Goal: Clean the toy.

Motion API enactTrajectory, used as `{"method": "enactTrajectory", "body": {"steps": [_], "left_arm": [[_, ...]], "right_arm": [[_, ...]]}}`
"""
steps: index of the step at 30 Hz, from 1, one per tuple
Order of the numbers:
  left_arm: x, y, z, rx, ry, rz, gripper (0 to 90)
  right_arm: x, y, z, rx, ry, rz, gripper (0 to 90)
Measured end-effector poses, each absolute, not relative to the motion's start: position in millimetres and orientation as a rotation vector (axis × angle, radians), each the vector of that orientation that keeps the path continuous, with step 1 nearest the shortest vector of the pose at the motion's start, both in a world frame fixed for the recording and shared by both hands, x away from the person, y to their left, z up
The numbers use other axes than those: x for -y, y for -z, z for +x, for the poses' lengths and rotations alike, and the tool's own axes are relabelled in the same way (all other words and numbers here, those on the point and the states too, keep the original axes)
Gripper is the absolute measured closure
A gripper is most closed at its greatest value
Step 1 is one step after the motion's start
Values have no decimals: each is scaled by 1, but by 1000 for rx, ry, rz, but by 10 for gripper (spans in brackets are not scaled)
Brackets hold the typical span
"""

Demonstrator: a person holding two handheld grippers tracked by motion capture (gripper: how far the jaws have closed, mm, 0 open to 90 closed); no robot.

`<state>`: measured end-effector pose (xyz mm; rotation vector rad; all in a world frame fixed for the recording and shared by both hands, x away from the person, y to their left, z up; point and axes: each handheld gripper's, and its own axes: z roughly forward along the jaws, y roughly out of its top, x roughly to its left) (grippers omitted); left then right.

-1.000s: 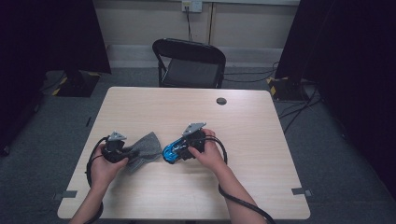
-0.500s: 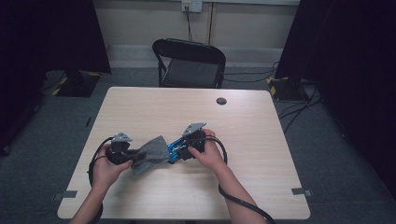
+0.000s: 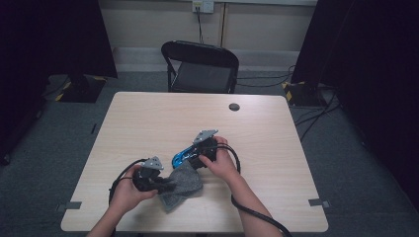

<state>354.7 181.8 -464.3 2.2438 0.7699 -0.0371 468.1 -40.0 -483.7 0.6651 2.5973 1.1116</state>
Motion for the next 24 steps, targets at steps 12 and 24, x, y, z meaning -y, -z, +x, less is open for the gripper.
{"method": "enactTrajectory", "body": {"steps": [12, 24], "left_arm": [[-176, 476, 358, -681, -105, 2306, 550], [-175, 485, 362, -634, -47, 2318, 558]], "right_arm": [[40, 484, 468, -2596, -1112, 667, 104], [40, 484, 468, -2598, -1110, 665, 103]]}}
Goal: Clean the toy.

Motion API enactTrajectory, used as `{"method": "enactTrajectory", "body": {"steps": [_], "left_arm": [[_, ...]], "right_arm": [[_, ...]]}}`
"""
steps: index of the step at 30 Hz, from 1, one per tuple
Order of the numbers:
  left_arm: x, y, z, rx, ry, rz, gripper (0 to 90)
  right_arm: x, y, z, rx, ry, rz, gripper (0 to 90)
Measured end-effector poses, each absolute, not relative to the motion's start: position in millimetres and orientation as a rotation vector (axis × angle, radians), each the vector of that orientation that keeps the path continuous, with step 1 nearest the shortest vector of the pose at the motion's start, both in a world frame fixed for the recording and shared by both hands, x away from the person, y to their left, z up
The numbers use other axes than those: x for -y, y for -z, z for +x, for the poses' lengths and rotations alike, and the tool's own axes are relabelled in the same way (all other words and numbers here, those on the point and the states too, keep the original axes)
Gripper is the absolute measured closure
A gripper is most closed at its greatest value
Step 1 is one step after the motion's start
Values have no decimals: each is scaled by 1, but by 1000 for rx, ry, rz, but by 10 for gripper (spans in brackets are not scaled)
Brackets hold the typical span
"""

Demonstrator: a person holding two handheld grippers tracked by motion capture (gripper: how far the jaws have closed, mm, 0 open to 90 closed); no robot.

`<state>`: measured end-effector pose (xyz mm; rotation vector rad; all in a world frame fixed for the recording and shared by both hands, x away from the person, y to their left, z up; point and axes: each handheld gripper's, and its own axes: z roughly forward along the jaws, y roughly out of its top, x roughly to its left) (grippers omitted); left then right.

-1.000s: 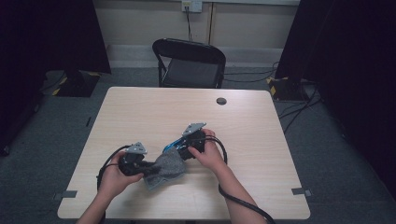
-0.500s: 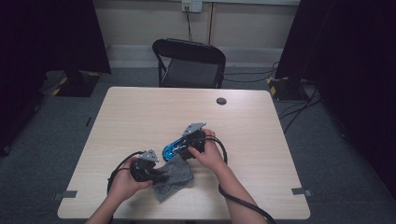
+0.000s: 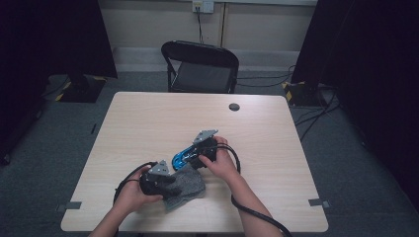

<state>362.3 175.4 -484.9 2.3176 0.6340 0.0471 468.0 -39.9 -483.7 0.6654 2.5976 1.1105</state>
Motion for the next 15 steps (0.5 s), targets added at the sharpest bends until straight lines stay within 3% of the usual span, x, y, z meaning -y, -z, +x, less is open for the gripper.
{"method": "enactTrajectory", "body": {"steps": [2, 4, 10, 15], "left_arm": [[-174, 482, 362, -661, -11, 2333, 696], [-171, 475, 361, -652, 18, 2351, 738], [-169, 469, 357, -645, 131, 2306, 754], [-175, 474, 367, -780, 69, 2335, 751]], "right_arm": [[40, 484, 468, -2598, -1110, 667, 104], [40, 484, 468, -2599, -1109, 667, 104], [40, 484, 468, -2598, -1110, 665, 104], [40, 484, 468, -2595, -1112, 667, 103]]}}
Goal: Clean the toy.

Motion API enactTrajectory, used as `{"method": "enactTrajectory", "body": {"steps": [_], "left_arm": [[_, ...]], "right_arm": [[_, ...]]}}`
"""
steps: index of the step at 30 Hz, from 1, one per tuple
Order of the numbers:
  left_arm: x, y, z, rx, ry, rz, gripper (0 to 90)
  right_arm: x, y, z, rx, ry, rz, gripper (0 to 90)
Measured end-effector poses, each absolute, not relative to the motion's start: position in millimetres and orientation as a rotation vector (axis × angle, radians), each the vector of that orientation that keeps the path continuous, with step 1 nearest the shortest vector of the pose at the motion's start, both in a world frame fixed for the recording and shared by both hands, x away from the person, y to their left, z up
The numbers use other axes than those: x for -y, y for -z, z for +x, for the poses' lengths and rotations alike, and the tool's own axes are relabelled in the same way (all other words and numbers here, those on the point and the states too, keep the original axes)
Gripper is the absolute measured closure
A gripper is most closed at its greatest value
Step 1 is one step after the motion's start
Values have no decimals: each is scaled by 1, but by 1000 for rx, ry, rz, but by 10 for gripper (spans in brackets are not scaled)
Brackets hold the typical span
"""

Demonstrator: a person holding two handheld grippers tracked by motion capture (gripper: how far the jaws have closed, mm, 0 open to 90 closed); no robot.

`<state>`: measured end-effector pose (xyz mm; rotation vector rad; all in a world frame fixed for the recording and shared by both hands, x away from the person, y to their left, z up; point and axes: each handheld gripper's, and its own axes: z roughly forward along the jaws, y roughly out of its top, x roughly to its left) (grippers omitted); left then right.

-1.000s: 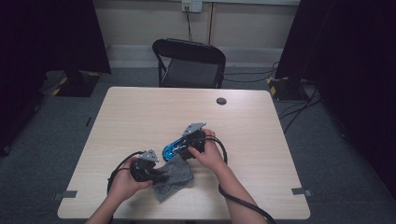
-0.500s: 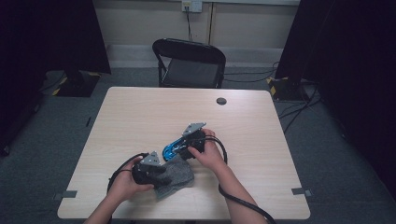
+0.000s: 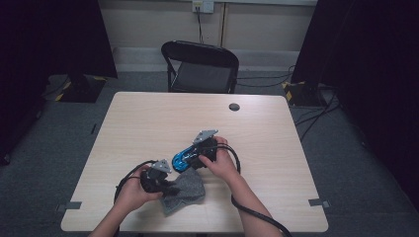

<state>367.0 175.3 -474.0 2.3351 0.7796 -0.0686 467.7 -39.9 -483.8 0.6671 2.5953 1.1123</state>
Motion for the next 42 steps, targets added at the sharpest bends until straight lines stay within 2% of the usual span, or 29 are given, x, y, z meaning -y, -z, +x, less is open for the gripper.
{"method": "enactTrajectory", "body": {"steps": [5, 18, 32, 42], "left_arm": [[-189, 473, 380, -903, -11, 2316, 751], [-219, 470, 394, -1058, -123, 2282, 755], [-239, 473, 405, -1212, -193, 2202, 748], [-255, 466, 427, -1317, -225, 2079, 746]], "right_arm": [[40, 484, 468, -2598, -1110, 666, 104], [40, 484, 468, -2594, -1114, 667, 104], [40, 484, 468, -2592, -1118, 666, 104], [41, 485, 468, -2594, -1130, 659, 103]]}}
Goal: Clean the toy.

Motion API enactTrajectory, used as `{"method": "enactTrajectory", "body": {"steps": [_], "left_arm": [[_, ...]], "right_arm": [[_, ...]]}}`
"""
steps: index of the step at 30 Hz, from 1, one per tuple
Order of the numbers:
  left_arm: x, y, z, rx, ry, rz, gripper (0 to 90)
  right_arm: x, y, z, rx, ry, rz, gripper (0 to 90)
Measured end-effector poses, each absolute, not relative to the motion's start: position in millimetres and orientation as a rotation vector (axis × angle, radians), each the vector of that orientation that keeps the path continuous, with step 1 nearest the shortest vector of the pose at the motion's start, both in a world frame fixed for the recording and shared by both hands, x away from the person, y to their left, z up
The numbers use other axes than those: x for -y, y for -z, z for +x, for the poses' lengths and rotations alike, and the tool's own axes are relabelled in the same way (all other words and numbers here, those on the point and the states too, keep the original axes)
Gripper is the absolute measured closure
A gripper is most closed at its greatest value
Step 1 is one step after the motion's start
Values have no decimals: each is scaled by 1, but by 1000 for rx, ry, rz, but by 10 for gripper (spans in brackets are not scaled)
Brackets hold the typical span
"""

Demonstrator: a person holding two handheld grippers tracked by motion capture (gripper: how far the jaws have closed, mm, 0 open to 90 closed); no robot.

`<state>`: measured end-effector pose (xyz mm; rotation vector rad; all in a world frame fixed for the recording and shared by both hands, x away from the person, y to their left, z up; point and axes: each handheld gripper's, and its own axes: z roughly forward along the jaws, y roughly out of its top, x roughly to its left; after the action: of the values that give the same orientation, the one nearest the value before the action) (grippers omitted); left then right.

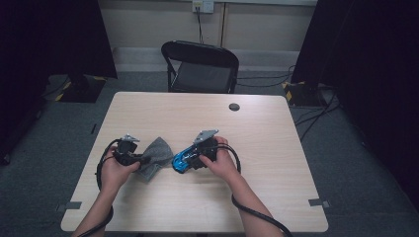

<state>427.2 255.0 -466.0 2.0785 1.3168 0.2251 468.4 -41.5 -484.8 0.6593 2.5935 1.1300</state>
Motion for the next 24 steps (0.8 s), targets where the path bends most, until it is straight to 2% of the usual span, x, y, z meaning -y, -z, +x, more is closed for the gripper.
{"method": "enactTrajectory", "body": {"steps": [13, 24], "left_arm": [[-220, 451, 485, -1266, -249, 2070, 745], [-166, 463, 523, -1208, -251, 2124, 735]], "right_arm": [[42, 486, 468, -2587, -1145, 656, 103], [42, 486, 468, -2589, -1149, 654, 103]]}}
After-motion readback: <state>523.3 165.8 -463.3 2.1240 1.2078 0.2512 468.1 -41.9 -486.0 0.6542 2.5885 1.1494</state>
